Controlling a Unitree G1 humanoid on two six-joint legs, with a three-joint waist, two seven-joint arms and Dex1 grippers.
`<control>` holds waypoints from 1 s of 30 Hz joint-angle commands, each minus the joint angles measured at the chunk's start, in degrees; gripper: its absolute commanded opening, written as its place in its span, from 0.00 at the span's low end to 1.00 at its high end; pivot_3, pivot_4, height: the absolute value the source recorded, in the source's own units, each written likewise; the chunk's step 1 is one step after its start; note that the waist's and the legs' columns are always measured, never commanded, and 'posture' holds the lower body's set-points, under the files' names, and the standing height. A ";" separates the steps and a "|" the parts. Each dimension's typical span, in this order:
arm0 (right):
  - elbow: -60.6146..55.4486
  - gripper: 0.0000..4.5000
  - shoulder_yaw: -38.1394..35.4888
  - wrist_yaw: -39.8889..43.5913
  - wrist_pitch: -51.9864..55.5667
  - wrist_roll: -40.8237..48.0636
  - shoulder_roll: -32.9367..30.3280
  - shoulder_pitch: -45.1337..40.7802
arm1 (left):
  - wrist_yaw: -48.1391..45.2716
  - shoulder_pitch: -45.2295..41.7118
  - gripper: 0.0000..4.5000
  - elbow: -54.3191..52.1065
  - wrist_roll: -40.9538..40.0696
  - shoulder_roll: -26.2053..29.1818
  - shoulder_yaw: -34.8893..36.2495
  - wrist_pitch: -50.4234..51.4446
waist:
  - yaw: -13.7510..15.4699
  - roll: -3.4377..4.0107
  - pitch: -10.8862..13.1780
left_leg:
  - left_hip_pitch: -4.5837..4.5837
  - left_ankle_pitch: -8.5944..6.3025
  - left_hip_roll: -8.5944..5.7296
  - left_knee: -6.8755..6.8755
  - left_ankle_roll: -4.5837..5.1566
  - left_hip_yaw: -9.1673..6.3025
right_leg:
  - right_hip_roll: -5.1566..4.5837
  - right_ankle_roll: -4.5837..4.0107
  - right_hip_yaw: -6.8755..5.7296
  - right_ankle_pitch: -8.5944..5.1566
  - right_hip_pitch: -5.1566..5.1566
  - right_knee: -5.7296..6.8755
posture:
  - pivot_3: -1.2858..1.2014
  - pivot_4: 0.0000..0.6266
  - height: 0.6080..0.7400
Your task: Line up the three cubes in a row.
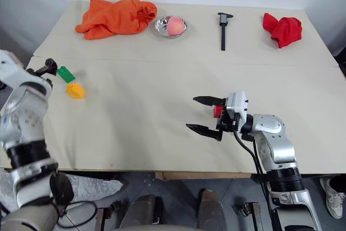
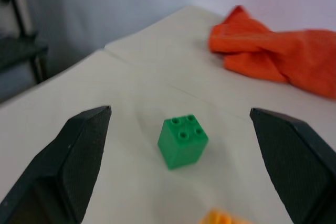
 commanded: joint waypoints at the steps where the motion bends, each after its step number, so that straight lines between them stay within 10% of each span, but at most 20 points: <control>1: -1.38 0.99 -0.15 -0.20 -0.11 0.21 0.37 -0.42 | 4.04 -6.00 1.00 8.15 3.69 1.13 -0.38 -0.85 | -0.14 0.00 0.00 | 0.01 0.00 0.00 0.00 0.00 0.03 | 0.00 0.00 0.00 0.00 0.00 -0.01 | 0.52 0.24 1.00; 26: -2.94 0.99 0.51 -1.91 -0.27 0.24 1.45 1.54 | 4.55 -24.35 1.00 43.71 11.38 4.13 -5.92 -9.16 | -0.09 -0.10 0.06 | 0.01 0.01 0.00 -0.02 -0.03 0.09 | 0.01 0.01 -0.01 0.00 -0.03 -0.02 | 0.52 0.24 1.00; 30: -2.89 1.00 0.59 -2.26 -0.69 0.07 1.71 2.15 | 3.75 -24.25 0.74 44.47 11.92 4.36 -6.53 -10.56 | -0.08 -0.12 0.07 | 0.01 0.01 0.00 -0.02 -0.03 0.09 | 0.01 0.01 -0.01 0.00 -0.03 -0.01 | 0.52 0.24 1.00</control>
